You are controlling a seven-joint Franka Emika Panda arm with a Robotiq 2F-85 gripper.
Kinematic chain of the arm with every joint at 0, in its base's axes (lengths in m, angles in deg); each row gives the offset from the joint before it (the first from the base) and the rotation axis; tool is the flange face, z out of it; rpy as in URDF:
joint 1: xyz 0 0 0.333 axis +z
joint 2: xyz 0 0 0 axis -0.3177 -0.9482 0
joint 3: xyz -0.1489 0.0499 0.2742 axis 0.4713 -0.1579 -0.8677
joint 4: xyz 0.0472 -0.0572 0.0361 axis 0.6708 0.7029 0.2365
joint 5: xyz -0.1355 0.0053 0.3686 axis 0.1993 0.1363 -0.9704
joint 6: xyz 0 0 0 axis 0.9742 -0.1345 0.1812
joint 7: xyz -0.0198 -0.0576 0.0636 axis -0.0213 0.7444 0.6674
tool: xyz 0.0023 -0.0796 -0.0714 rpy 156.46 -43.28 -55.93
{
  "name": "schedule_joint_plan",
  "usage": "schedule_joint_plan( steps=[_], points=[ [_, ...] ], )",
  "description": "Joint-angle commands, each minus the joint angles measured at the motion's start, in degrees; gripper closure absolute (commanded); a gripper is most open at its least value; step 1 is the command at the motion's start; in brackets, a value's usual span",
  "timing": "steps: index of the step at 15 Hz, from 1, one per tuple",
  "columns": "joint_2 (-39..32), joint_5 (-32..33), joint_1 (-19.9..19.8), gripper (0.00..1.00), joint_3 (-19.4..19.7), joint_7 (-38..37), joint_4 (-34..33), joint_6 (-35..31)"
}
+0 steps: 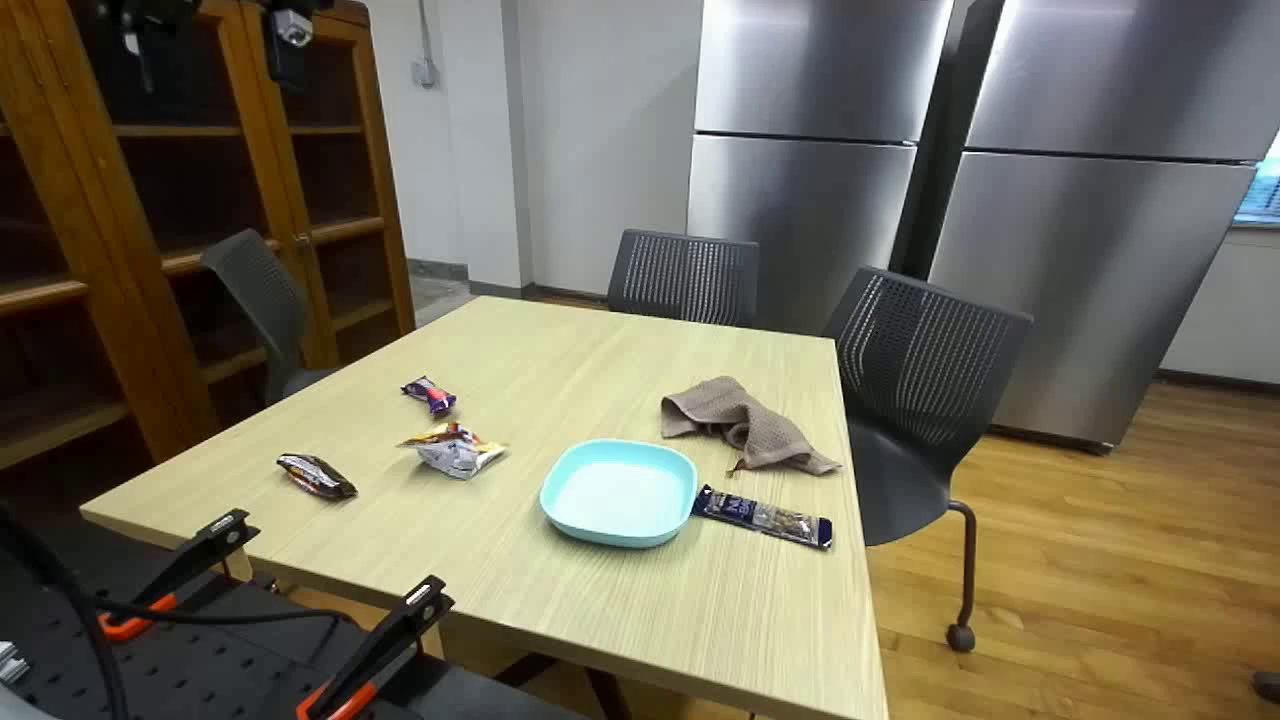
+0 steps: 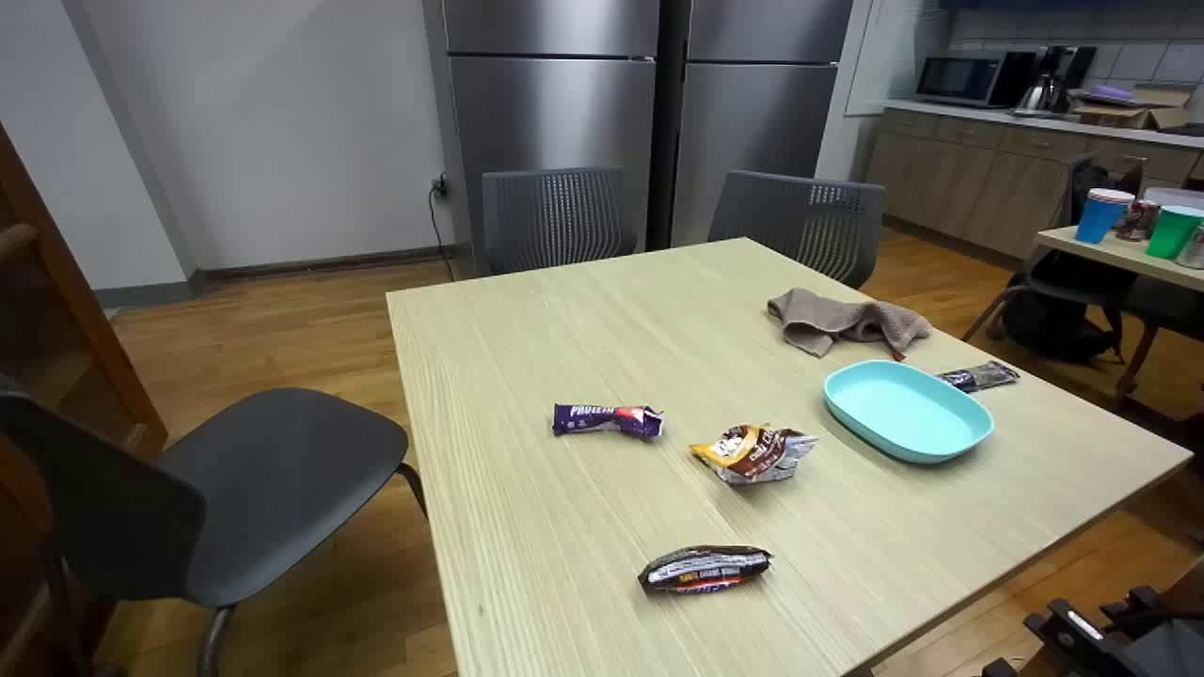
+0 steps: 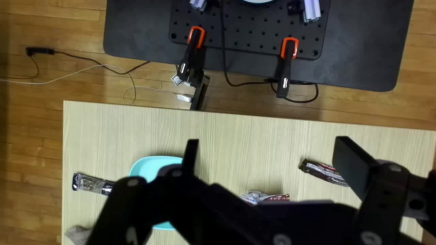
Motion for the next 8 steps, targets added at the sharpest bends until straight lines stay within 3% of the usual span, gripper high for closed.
schedule_joint_plan(
  steps=[1, 8],
  points=[
    [-0.2, 0.36, 0.91, 0.0, 0.74, -0.45, -0.08, 0.07],
    [-2.77, 1.4, 1.62, 0.0, -0.65, -0.57, -0.36, -1.99]
  ],
)
